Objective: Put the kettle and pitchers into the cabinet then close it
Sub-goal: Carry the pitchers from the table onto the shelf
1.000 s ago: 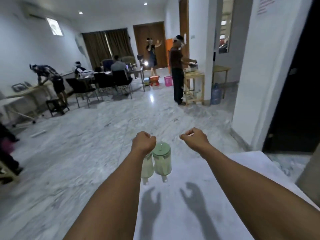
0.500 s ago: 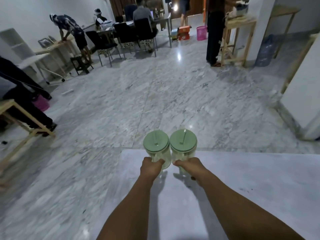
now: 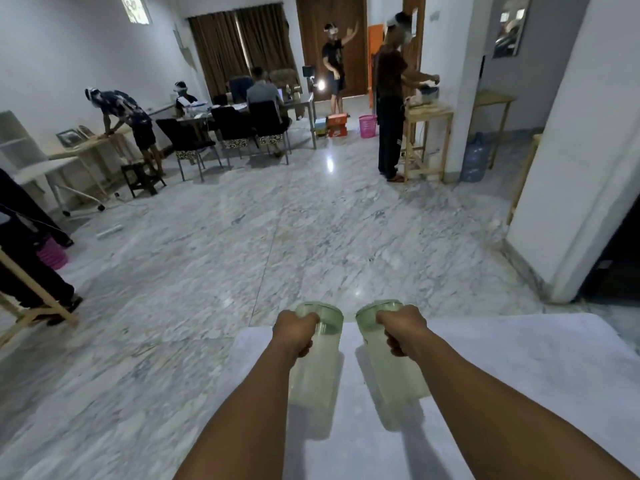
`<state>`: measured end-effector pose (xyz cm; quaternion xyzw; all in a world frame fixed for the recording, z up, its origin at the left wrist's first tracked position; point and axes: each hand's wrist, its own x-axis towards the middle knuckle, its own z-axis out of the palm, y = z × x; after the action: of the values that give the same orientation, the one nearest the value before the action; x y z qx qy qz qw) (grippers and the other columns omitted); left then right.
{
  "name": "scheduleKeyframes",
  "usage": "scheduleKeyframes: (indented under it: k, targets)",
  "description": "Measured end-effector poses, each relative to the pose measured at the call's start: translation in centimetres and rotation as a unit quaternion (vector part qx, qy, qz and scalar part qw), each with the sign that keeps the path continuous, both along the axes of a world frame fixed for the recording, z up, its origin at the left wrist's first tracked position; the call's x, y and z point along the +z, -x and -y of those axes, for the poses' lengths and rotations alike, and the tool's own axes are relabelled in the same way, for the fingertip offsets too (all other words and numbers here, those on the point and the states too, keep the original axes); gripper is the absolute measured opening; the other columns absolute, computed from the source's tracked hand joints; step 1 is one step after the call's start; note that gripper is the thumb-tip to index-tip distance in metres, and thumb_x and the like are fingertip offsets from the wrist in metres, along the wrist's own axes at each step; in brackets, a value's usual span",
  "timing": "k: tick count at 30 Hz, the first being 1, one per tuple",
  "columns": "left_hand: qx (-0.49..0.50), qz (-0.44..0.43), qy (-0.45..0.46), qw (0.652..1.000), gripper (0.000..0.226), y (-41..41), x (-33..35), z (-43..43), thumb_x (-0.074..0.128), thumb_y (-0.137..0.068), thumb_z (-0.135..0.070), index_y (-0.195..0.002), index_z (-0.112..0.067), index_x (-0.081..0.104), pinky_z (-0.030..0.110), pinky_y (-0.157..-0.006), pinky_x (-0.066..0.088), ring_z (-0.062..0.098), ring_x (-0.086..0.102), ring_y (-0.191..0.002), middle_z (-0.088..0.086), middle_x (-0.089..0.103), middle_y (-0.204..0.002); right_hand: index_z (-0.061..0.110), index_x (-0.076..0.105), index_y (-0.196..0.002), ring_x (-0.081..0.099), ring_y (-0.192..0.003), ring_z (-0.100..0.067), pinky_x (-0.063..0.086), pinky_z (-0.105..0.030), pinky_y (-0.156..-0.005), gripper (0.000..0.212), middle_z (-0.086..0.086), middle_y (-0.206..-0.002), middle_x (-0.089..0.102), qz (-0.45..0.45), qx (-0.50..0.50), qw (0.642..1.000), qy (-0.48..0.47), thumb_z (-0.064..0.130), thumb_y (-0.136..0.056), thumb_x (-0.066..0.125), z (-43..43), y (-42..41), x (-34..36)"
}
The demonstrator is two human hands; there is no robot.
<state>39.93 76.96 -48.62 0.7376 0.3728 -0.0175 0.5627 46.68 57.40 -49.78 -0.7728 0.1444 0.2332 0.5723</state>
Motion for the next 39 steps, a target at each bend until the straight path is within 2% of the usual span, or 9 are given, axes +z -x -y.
scheduleKeyframes:
  k: [3,8,16,21,26,31,36,38,39]
  targets:
    - [-0.054,0.039,-0.017,0.998,0.02,2.0,2.5,2.2,0.065,-0.086,-0.019,-0.091,-0.002,0.054,0.023,-0.041,0.029,0.02,0.041,-0.046,0.012,0.05,-0.068,0.006,0.049,-0.077,0.041,-0.044,-0.02,0.033,-0.023,-0.045,0.012,-0.013,-0.065,0.05,0.033,-0.04,0.999,0.0,0.01,-0.081,0.058,4.1,4.3,3.4]
    - [-0.188,0.1,-0.007,0.977,0.024,7.6,7.4,10.1,0.065,-0.087,-0.02,-0.099,-0.001,0.055,0.023,-0.041,0.029,0.02,0.041,-0.045,0.013,0.05,-0.071,0.011,0.044,-0.075,0.038,-0.044,-0.018,0.029,-0.021,-0.043,0.015,-0.009,-0.062,0.045,0.109,-0.145,0.983,0.013,0.012,-0.08,0.059,13.4,14.9,9.1]
    - [-0.487,0.141,0.03,0.861,0.023,20.0,18.0,30.4,0.063,-0.091,-0.024,-0.097,-0.004,0.054,0.023,-0.043,0.031,0.016,0.039,-0.041,0.009,0.047,-0.069,0.012,0.048,-0.076,0.036,-0.042,-0.017,0.028,-0.021,-0.046,0.012,-0.008,-0.061,0.045,0.176,-0.324,0.924,0.105,0.013,-0.081,0.059,32.0,36.8,20.2]
    - [-0.632,0.185,0.081,0.748,0.018,30.6,24.7,44.5,0.062,-0.093,-0.024,-0.091,-0.008,0.052,0.02,-0.043,0.026,0.013,0.034,-0.036,0.007,0.043,-0.062,0.012,0.05,-0.065,0.036,-0.039,-0.017,0.031,-0.019,-0.043,0.014,-0.007,-0.051,0.043,0.2,-0.476,0.83,0.212,0.016,-0.071,0.061,43.5,51.8,27.8]
    - [-0.714,0.193,0.148,0.657,0.027,40.3,28.1,56.8,0.058,-0.097,-0.029,-0.08,-0.012,0.048,0.02,-0.045,0.026,0.012,0.034,-0.036,0.007,0.04,-0.056,0.013,0.047,-0.07,0.034,-0.04,-0.016,0.028,-0.021,-0.046,0.014,-0.006,-0.054,0.041,0.231,-0.594,0.734,0.236,0.012,-0.075,0.06,50.0,64.8,33.0]
    - [-0.757,0.214,0.189,0.587,0.035,47.9,28.5,66.3,0.051,-0.102,-0.036,-0.114,-0.004,0.051,0.027,-0.051,0.041,0.017,0.051,-0.052,0.008,0.054,-0.079,0.011,0.054,-0.075,0.041,-0.041,-0.018,0.03,-0.023,-0.046,0.01,-0.008,-0.057,0.048,0.271,-0.681,0.643,0.221,0.016,-0.078,0.062,56.7,72.4,33.8]
    - [-0.746,0.266,0.197,0.578,0.039,49.6,26.4,75.6,0.046,-0.102,-0.043,-0.127,-0.013,0.042,0.03,-0.065,0.044,0.02,0.055,-0.075,0.009,0.057,-0.097,0.014,0.062,-0.084,0.057,-0.043,-0.015,0.036,-0.019,-0.04,0.017,-0.005,-0.07,0.062,0.326,-0.72,0.589,0.169,0.027,-0.074,0.065,66.2,73.2,31.2]
    - [-0.732,0.273,0.19,0.595,0.049,48.9,24.9,79.9,0.045,-0.099,-0.049,-0.135,-0.017,0.04,0.032,-0.073,0.05,0.027,0.061,-0.094,0.01,0.06,-0.116,0.013,0.066,-0.091,0.062,-0.048,-0.016,0.042,-0.027,-0.05,0.026,-0.003,-0.069,0.065,0.329,-0.728,0.582,0.15,0.032,-0.072,0.067,70.6,72.2,29.2]
    - [-0.723,0.273,0.186,0.606,0.059,48.4,24.0,82.3,0.046,-0.094,-0.055,-0.141,-0.02,0.037,0.038,-0.086,0.053,0.032,0.061,-0.111,0.013,0.058,-0.13,0.012,0.066,-0.091,0.061,-0.05,-0.016,0.045,-0.03,-0.055,0.025,-0.003,-0.066,0.064,0.329,-0.731,0.584,0.13,0.03,-0.075,0.069,72.6,71.6,28.0]
